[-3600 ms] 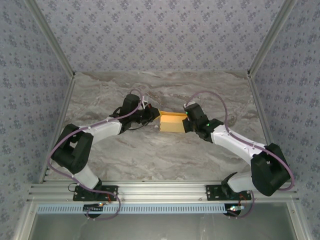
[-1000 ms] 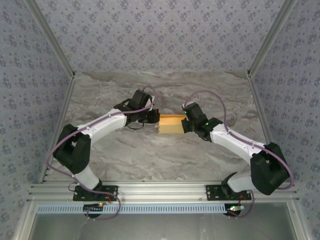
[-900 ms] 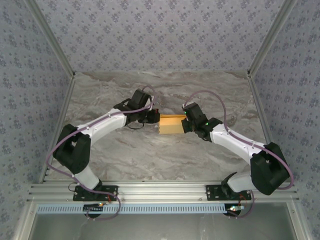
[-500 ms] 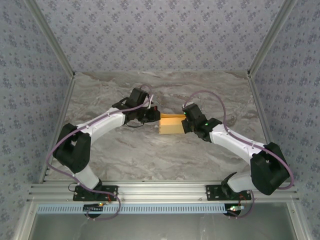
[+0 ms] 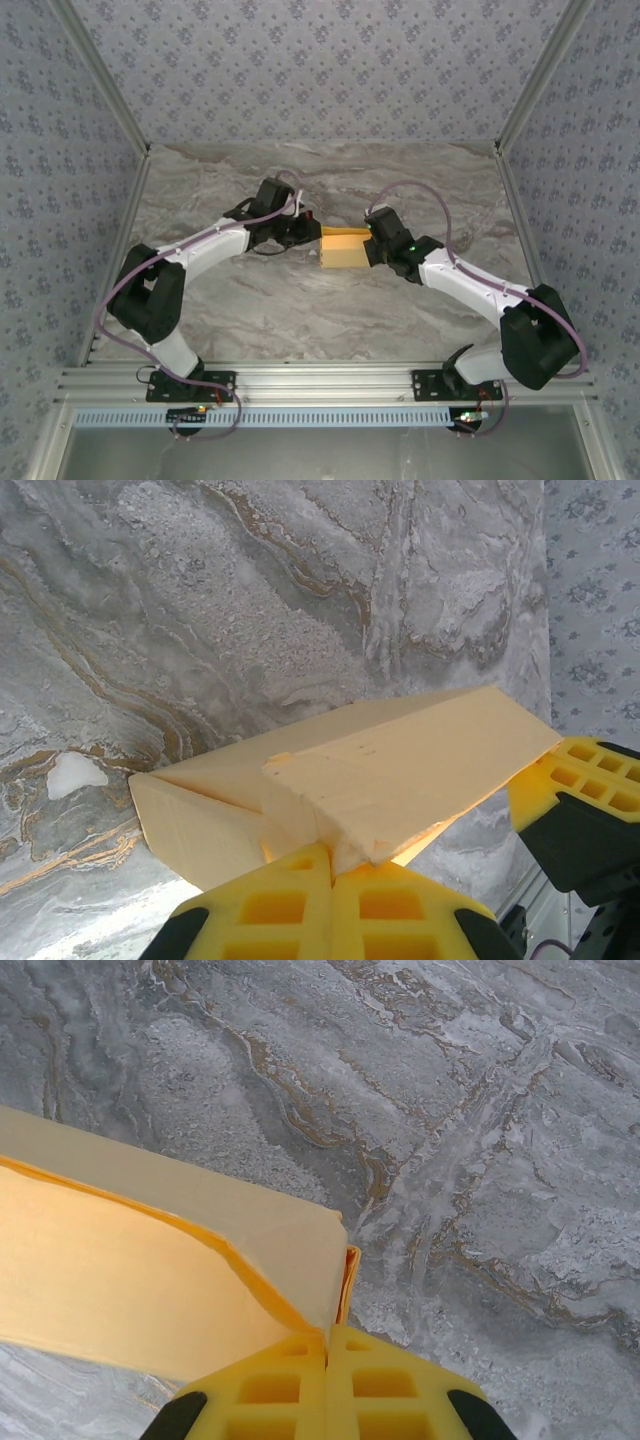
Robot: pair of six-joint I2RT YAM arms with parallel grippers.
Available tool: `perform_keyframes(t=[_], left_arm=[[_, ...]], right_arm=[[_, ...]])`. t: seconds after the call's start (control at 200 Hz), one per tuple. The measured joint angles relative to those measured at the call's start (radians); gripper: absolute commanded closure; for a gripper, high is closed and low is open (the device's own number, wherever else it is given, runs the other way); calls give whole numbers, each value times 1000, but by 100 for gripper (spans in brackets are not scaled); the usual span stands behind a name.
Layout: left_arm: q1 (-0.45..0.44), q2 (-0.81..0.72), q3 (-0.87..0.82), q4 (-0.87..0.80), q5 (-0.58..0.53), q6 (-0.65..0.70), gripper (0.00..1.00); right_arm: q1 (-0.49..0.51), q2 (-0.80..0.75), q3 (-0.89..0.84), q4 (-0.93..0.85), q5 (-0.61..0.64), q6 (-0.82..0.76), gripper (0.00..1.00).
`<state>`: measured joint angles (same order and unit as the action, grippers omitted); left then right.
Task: Fold the paper box
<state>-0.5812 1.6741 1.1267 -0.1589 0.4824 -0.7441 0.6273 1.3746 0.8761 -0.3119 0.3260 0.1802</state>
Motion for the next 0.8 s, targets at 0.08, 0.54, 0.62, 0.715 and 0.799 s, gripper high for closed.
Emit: perform_keyframes(t=[0.08, 0.54, 0.62, 0.715, 0.799], left_arm=[[3, 0, -6, 14, 6, -11, 100], [12, 0, -38, 93, 34, -98, 100], [12, 0, -42, 108, 45, -120, 100], [13, 3, -45, 114, 53, -134, 100], [13, 3, -45, 115, 52, -136, 100]], right_arm=[[0, 1, 0, 2, 1, 0, 100], [6, 3, 0, 3, 9, 0, 100], [8, 4, 0, 3, 9, 0, 100], [8, 4, 0, 3, 11, 0, 100], [8, 5, 0, 3, 11, 0, 100]])
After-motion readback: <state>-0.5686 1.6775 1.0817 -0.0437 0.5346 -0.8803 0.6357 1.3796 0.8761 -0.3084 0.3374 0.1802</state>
